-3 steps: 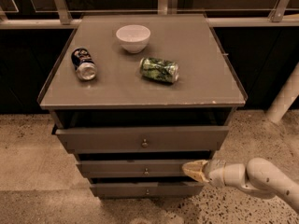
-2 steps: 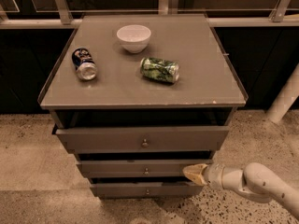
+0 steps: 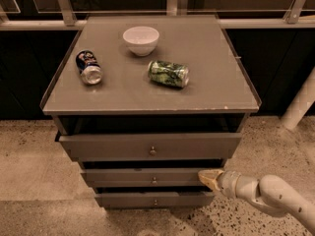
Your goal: Open middle drawer
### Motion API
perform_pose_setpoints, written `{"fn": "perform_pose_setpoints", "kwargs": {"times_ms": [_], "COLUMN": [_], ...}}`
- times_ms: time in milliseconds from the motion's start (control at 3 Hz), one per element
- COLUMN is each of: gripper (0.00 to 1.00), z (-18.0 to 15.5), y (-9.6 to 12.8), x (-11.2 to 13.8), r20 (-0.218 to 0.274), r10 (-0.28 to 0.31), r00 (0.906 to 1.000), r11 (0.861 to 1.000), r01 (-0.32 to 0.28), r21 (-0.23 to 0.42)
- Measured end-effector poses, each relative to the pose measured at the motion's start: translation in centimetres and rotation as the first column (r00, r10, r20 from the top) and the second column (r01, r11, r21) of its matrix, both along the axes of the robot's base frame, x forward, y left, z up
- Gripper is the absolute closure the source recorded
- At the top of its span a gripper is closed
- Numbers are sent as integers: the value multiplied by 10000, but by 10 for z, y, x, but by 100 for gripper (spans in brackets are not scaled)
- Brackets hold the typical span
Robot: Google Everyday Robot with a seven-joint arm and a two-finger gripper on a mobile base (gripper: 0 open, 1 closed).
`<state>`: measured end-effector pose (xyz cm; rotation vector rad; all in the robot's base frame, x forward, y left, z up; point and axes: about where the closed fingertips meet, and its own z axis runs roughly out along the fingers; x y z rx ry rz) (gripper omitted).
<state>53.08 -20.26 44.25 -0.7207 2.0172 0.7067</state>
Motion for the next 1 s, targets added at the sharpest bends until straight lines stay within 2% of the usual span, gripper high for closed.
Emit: {"fn": "perform_pose_setpoints", "kwargs": {"times_ms": [333, 667, 1000], "gripper": [100, 100, 100], "z": [23, 19, 12], "y": [-18, -15, -9], "x": [24, 26, 54], "r20": [663, 599, 756], "r10": [-569, -532, -611], "r00": [9962, 9968, 9953], "r11": [9980, 9980, 9961], "r01": [586, 551, 657], "r21": [-239, -308, -597]}}
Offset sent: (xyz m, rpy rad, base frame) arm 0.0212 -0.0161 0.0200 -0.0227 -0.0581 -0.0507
